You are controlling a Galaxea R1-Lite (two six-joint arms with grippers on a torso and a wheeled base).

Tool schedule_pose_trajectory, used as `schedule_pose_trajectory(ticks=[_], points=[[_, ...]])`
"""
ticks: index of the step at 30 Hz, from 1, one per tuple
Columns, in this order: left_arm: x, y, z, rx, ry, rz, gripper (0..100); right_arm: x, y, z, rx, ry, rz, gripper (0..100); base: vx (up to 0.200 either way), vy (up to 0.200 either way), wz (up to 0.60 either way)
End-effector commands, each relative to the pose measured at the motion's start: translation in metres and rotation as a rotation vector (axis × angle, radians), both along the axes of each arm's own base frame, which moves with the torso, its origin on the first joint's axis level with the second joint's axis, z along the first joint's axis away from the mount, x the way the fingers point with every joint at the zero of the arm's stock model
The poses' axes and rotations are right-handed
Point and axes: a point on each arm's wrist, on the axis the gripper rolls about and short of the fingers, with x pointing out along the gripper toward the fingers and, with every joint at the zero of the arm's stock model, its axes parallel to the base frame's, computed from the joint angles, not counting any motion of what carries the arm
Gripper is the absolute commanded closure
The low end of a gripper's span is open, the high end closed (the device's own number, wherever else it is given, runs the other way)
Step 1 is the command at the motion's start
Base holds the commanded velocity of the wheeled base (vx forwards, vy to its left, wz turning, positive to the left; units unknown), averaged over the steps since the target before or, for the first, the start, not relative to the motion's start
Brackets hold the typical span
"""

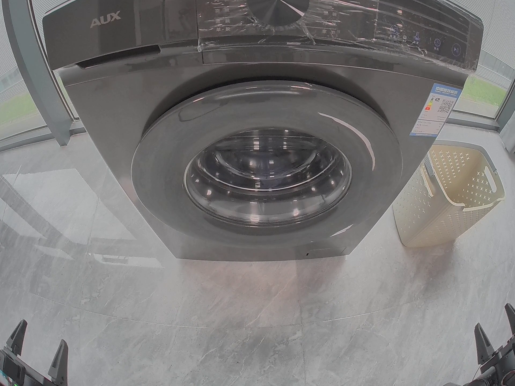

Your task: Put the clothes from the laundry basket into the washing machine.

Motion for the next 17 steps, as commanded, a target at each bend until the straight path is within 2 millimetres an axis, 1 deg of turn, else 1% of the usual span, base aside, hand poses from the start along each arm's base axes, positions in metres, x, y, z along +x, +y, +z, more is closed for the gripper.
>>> schedule_pose_trajectory(ticks=[1, 17], points=[[0.0007, 0.0000, -0.0046, 0.000, 0.009, 0.002, 0, 0.0008, 0.0000, -0.0036, 0.000, 0.011, 0.001, 0, 0.000, 0.000, 0.00], [0.0007, 0.0000, -0.0046, 0.000, 0.009, 0.002, 0, 0.0009, 0.0000, -0.0037, 0.001, 0.014, 0.005, 0, 0.000, 0.000, 0.00]])
